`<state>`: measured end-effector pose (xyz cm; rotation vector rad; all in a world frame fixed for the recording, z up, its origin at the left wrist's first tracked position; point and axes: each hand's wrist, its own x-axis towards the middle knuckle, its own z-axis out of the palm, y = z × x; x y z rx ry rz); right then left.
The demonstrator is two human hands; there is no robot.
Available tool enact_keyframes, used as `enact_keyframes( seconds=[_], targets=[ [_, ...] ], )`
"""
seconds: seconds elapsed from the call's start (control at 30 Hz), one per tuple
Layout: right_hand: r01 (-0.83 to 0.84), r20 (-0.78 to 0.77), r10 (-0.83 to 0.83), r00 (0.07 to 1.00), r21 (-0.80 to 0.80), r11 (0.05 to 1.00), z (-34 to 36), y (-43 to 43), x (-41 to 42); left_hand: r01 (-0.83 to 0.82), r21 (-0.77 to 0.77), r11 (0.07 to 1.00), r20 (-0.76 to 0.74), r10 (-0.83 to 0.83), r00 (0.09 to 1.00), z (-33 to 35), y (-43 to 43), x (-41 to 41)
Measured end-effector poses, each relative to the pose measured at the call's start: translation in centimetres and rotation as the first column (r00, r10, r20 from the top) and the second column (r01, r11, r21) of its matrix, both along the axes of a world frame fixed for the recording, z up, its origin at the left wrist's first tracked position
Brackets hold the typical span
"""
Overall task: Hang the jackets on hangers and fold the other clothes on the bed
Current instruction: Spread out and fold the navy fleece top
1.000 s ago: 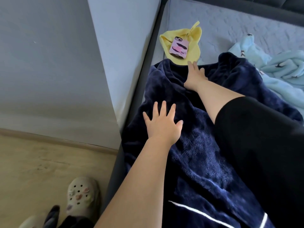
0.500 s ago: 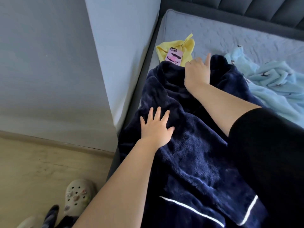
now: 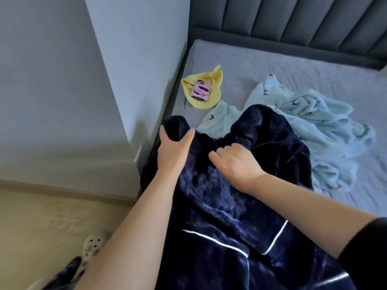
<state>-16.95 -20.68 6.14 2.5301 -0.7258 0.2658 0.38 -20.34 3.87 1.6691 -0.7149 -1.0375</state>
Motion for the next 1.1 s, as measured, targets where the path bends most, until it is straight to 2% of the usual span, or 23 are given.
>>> enact_keyframes(
  seconds=[0.07,0.1,0.17,0.23,0.3,0.33,0.43,0.5,0.57,0.63,0.7,0.73,0.77,0.8,0.83,0.87,0.93,1.0,1.03,1.1],
  targets=[
    [0.007,-0.059,-0.006,0.998,0.011,1.000,-0.7,1.6,-0.5,-0.036,-0.069,0.997,0.163,0.047,0.986,-0.2,0.9,0.0],
    [0.034,-0.103,-0.034,0.994,0.004,0.999,-0.8,2.1,-0.8,-0.047,-0.101,0.994,0.184,0.065,0.981,-0.4,1.4,0.0],
    [0.144,-0.191,-0.149,0.970,-0.042,0.989,-0.2,2.5,-1.1,-0.078,-0.117,0.990,0.080,0.088,0.993,-1.0,2.4,0.2],
    [0.308,-0.210,-0.320,0.924,-0.090,0.947,0.6,1.9,-1.8,-0.125,-0.071,0.990,-0.146,0.114,0.983,-1.8,3.4,0.7],
    [0.504,-0.222,-0.500,0.837,-0.044,0.863,1.1,0.8,-3.8,-0.177,0.004,0.984,-0.355,0.167,0.920,-2.9,4.3,1.2],
    [0.579,-0.192,-0.573,0.797,-0.030,0.815,1.1,0.5,-5.1,-0.198,0.035,0.980,-0.404,0.195,0.894,-3.5,4.8,1.4],
    [0.672,-0.094,-0.669,0.737,0.005,0.740,-0.3,0.6,-9.3,-0.163,0.108,0.981,-0.443,0.194,0.875,-5.0,5.9,1.4],
    [0.699,-0.151,-0.687,0.711,0.053,0.713,-2.1,1.0,-11.2,-0.040,0.133,0.990,-0.397,0.090,0.914,-5.3,6.2,0.8],
    [0.730,-0.266,-0.684,0.679,0.143,0.669,-3.8,1.4,-12.1,0.053,0.169,0.984,-0.321,0.004,0.947,-4.9,6.5,0.3],
    [0.726,-0.324,-0.650,0.687,0.287,0.625,-4.9,1.3,-12.6,0.057,0.181,0.982,-0.309,0.002,0.951,-4.8,6.7,0.4],
    [0.645,-0.234,-0.631,0.740,0.511,0.567,-4.8,1.2,-12.8,0.026,0.134,0.991,-0.311,0.017,0.950,-4.8,7.0,0.8],
    [0.548,-0.096,-0.653,0.751,0.642,0.536,-4.5,1.2,-12.8,0.003,0.104,0.995,-0.310,0.029,0.950,-4.8,7.0,1.1],
    [0.438,0.092,-0.688,0.720,0.708,0.554,-4.2,1.2,-13.0,-0.029,0.072,0.997,-0.311,0.050,0.949,-4.7,7.1,1.3],
    [0.370,0.297,-0.710,0.639,0.690,0.622,-3.8,1.2,-13.0,-0.067,0.044,0.997,-0.313,0.077,0.947,-4.6,7.0,1.5],
    [0.368,0.465,-0.708,0.531,0.626,0.687,-3.4,1.1,-13.1,-0.103,0.019,0.995,-0.315,0.103,0.944,-4.5,6.8,1.7],
    [0.393,0.577,-0.704,0.414,0.585,0.710,-3.0,0.9,-13.0,-0.128,0.004,0.992,-0.320,0.123,0.939,-4.4,6.5,1.8],
    [0.392,0.611,-0.765,0.202,0.666,0.635,-2.1,-0.1,-12.6,-0.151,0.001,0.989,-0.352,0.141,0.925,-4.2,6.1,2.2],
    [0.277,0.532,-0.845,0.048,0.806,0.523,-1.5,-1.5,-12.1,-0.144,0.017,0.989,-0.382,0.139,0.914,-4.2,5.9,2.4],
    [0.210,0.498,-0.867,0.000,0.848,0.487,-1.3,-2.0,-11.8,-0.142,0.028,0.989,-0.386,0.142,0.912,-4.1,5.8,2.5],
    [0.120,0.456,-0.889,-0.024,0.884,0.451,-1.3,-2.7,-11.2,-0.143,0.047,0.989,-0.381,0.150,0.912,-3.9,5.5,2.7]
  ],
)
